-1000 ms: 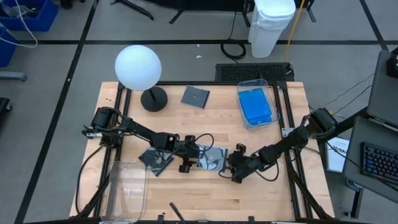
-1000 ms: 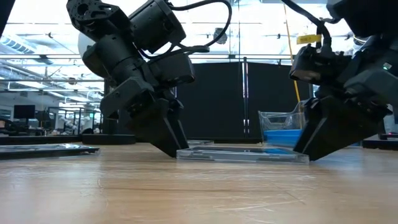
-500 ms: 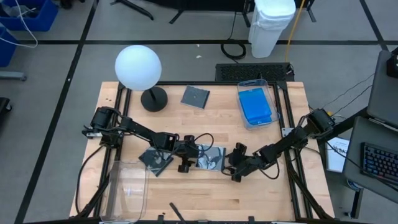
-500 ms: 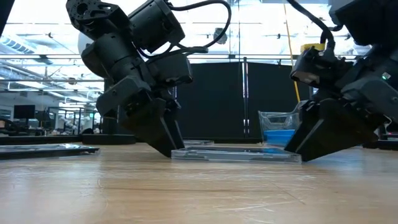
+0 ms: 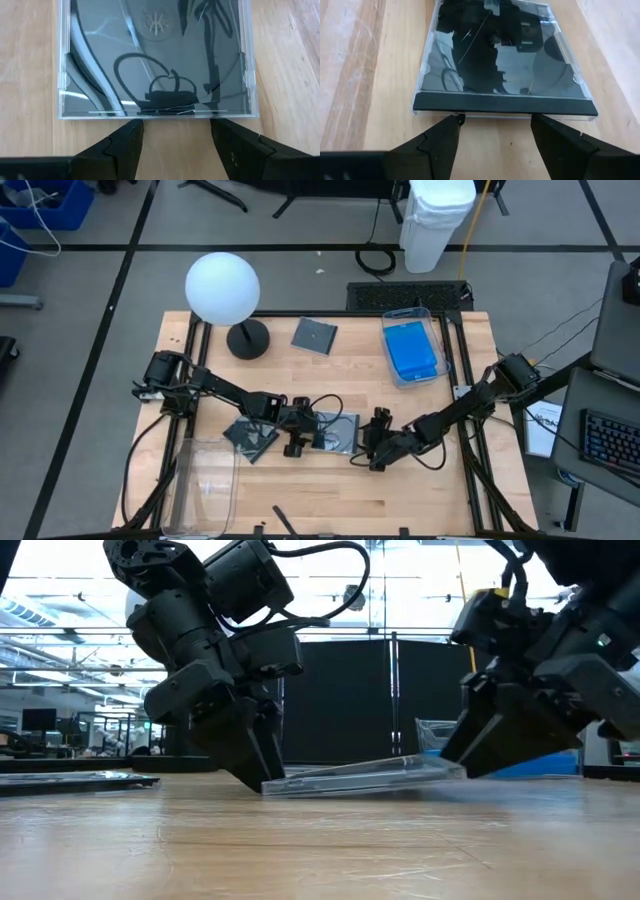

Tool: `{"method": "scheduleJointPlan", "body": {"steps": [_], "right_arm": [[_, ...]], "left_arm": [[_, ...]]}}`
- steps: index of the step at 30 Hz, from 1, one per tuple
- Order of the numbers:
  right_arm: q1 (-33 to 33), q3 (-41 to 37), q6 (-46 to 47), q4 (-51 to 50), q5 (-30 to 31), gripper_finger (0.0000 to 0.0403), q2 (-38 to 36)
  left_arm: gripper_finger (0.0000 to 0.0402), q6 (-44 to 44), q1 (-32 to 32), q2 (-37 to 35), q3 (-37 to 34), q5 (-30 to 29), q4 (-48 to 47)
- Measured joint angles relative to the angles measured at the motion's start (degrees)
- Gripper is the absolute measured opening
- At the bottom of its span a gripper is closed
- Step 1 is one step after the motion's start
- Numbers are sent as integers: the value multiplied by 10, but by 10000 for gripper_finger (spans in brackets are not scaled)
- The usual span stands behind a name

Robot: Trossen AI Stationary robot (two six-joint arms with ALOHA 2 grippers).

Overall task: Pick & place jewel cases by type
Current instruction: Put the middle black CD case into the bottom transparent bin

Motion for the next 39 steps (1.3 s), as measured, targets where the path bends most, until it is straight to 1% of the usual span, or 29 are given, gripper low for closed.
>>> {"method": "scheduleJointPlan", "body": {"steps": [7, 12, 15, 18, 20, 23, 28, 32, 34, 39], "right_arm": [[0, 16, -11, -7, 3, 238, -5], [0, 25, -16, -13, 7, 237, -33], [0, 29, -20, 11, 18, 237, -48], [0, 31, -50, 31, 35, 237, -54], [-3, 31, -83, 39, 64, 237, -53], [-7, 30, -119, 39, 75, 237, -49], [-28, 29, -145, 36, 69, 237, -49], [-32, 28, -182, 79, 61, 237, -48], [-32, 28, -197, 93, 47, 237, -46], [-35, 26, -216, 95, 53, 237, -44]], "left_arm": [[237, 3, 0, 0, 0, 2, -15], [237, 8, 0, 0, 0, 5, -18], [237, 9, 0, 0, 1, 8, -18], [237, 8, 0, 0, 1, 9, -8], [237, 2, 0, 1, 4, 4, 5], [237, 1, -1, 1, 4, 4, 6], [237, -1, -2, 1, 4, 4, 5], [237, 0, -2, 1, 3, 5, 4], [237, 2, -2, 2, 3, 10, 6], [237, 3, -2, 3, 3, 13, 5]]}}
